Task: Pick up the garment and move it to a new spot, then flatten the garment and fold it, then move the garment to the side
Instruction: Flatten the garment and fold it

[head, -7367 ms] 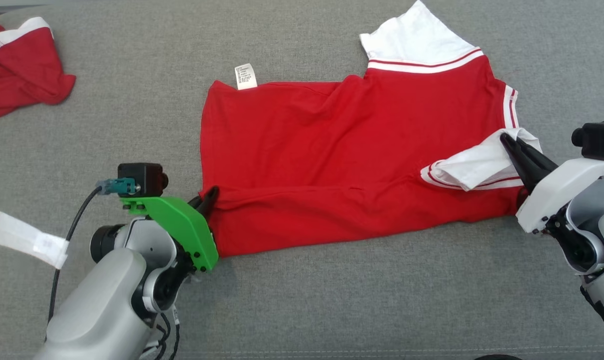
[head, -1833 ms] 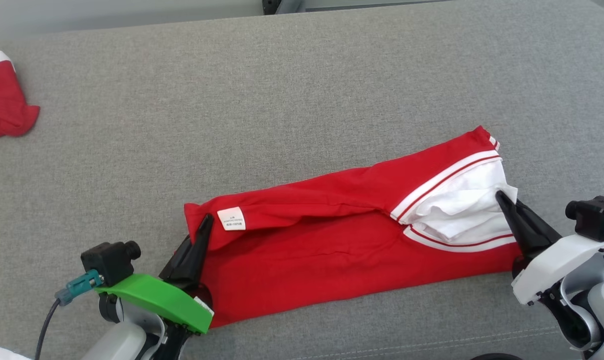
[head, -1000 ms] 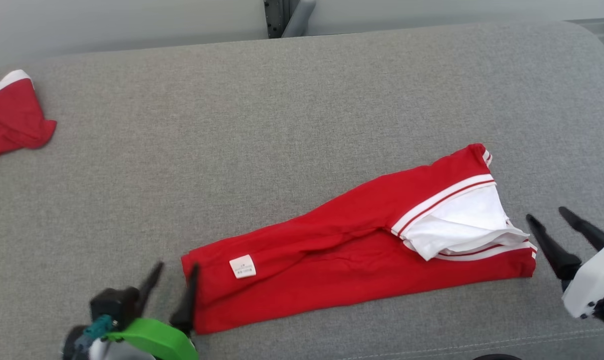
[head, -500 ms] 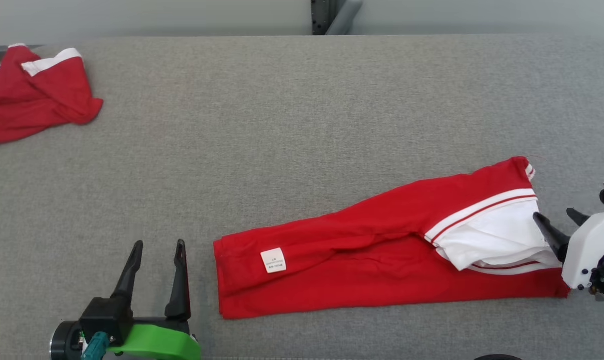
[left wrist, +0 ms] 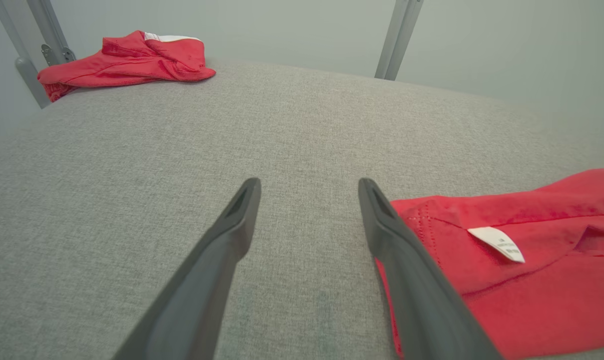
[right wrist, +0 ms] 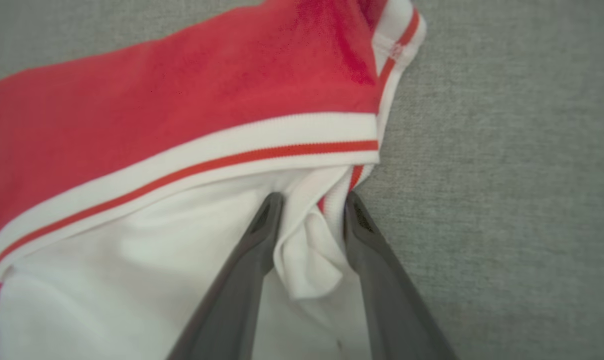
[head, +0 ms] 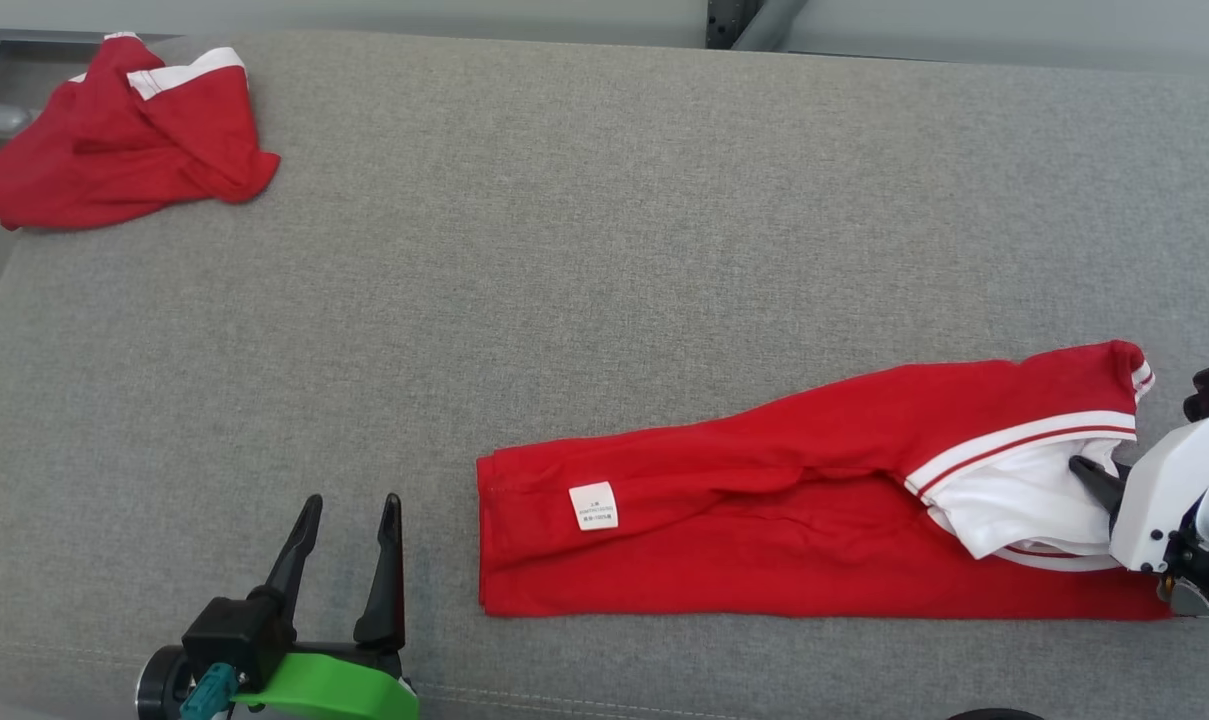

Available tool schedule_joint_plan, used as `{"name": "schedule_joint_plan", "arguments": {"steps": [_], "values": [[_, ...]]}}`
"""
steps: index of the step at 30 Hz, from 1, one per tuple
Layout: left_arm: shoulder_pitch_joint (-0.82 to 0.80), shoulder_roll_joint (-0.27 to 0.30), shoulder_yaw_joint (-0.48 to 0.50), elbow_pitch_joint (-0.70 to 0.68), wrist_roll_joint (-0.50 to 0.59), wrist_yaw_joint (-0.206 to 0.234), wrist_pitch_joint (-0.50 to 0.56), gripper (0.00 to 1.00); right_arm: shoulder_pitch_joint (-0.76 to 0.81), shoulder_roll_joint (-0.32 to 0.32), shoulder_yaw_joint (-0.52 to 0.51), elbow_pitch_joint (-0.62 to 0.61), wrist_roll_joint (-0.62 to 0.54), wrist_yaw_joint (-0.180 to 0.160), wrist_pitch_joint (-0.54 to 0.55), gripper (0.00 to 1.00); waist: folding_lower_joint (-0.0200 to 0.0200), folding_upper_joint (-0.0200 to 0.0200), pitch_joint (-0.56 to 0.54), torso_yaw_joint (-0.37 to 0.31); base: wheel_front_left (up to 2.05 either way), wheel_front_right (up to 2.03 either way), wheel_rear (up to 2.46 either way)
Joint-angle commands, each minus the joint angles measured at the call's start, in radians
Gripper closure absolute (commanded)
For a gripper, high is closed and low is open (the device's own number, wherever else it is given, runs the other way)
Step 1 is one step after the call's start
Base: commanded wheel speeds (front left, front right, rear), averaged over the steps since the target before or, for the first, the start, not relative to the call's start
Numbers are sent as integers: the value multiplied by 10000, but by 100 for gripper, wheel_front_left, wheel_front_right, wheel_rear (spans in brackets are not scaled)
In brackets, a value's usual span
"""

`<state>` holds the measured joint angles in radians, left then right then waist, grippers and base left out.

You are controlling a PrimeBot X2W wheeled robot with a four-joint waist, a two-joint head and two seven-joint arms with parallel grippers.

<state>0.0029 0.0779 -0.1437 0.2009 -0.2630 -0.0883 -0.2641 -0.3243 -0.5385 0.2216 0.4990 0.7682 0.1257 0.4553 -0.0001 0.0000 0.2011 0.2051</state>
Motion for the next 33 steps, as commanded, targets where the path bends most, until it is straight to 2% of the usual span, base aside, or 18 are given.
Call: {"name": "schedule_joint_plan", "arguments": {"steps": [1, 7, 13, 16, 23, 26, 29, 33], "values": [[-97, -14, 83, 11, 63, -42, -2, 0, 146, 216, 236, 22, 101, 89, 71, 100, 1, 0, -12, -74, 0, 0, 0], [-63, -173, 207, 262, 350, -303, -2, 0, 174, -1015, -235, 82, 1214, 39, 33, 100, 1, 0, -193, -278, 0, 0, 0], [-91, -226, 160, 536, 465, -415, -1, 0, 331, -2215, -1637, 1027, 1443, 45, 47, 100, 1, 0, -413, -273, 0, 0, 0], [86, -248, 169, 641, 425, -423, -2, 0, 329, -2704, -1848, 402, 1159, 45, 42, 100, 1, 0, -605, -336, 0, 0, 0], [257, -260, -72, 763, 300, -431, -1, 0, 763, -1852, -680, -3472, 1507, 46, 1059, 100, 1, 0, -960, -523, 0, 0, 0], [158, -264, -122, 769, 387, -433, -2, 0, 862, -1261, 16, -4775, 1188, 48, 1425, 100, 1, 0, -906, -650, 0, 0, 0], [-72, -268, -319, 845, 409, -433, -1, 0, 691, -422, 712, -5125, 547, 49, 1650, 100, 1, 0, -830, -713, 0, 0, 0], [-260, -266, -394, 957, 368, -433, -1, 0, 426, 835, 1764, -4735, -331, 51, 1549, 100, 1, 0, -786, -728, 0, 0, 0]]}}
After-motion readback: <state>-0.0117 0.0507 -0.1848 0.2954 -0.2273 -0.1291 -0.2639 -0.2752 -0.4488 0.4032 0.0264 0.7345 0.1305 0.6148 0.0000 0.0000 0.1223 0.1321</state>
